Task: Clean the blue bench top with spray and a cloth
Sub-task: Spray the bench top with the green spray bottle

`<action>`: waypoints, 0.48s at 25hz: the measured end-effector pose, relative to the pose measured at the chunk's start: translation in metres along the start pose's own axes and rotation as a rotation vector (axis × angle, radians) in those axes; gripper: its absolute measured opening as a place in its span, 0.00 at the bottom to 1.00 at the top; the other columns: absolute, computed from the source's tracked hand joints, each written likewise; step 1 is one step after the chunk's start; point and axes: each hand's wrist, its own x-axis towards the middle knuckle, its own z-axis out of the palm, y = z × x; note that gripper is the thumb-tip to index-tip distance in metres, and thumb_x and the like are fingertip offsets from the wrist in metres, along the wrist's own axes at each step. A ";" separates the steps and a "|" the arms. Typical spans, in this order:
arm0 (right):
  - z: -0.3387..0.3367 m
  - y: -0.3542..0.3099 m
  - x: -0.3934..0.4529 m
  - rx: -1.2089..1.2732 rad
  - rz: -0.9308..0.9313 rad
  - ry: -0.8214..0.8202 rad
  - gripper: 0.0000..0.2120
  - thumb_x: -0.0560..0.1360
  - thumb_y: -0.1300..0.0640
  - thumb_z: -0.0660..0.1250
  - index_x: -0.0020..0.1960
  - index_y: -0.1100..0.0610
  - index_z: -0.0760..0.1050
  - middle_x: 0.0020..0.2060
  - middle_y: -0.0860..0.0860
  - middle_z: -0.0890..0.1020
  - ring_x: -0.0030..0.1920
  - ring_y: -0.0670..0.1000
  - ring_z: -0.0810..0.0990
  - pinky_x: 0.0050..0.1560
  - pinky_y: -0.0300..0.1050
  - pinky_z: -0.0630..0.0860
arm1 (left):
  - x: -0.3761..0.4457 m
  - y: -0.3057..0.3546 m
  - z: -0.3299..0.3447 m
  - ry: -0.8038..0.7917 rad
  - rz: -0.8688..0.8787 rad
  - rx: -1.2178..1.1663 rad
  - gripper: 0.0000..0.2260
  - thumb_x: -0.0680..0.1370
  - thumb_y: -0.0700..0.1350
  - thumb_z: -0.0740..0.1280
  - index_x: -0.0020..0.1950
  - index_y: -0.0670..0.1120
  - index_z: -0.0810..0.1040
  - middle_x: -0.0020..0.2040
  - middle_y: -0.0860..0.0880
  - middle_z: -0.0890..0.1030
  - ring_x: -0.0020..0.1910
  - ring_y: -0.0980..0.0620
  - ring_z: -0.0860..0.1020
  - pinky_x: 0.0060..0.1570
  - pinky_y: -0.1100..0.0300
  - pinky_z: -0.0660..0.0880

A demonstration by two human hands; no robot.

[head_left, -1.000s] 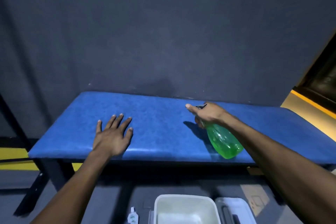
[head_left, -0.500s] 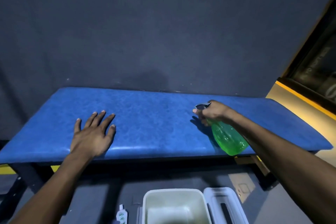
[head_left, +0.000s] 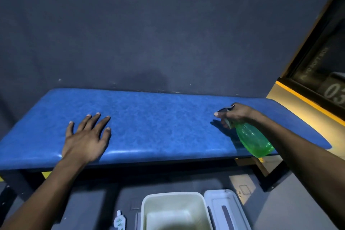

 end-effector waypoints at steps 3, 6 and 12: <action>0.011 -0.018 -0.006 0.021 -0.135 -0.073 0.16 0.76 0.48 0.72 0.37 0.58 0.82 0.31 0.50 0.84 0.33 0.46 0.80 0.37 0.37 0.72 | -0.001 0.001 -0.002 -0.008 -0.003 0.003 0.28 0.78 0.64 0.41 0.78 0.64 0.57 0.82 0.57 0.57 0.81 0.55 0.51 0.77 0.42 0.45; 0.038 -0.057 -0.003 0.042 -0.203 -0.135 0.22 0.79 0.44 0.67 0.36 0.59 0.80 0.27 0.50 0.82 0.27 0.45 0.79 0.31 0.34 0.74 | 0.000 0.001 -0.001 -0.019 0.003 -0.004 0.28 0.78 0.64 0.42 0.78 0.64 0.58 0.82 0.57 0.57 0.81 0.55 0.51 0.77 0.41 0.44; 0.075 -0.150 -0.008 0.153 -0.354 -0.251 0.17 0.78 0.45 0.70 0.37 0.57 0.80 0.31 0.49 0.84 0.29 0.43 0.81 0.35 0.35 0.76 | -0.001 0.000 -0.001 -0.019 -0.007 -0.012 0.28 0.79 0.63 0.42 0.79 0.63 0.58 0.82 0.58 0.56 0.81 0.55 0.50 0.77 0.42 0.42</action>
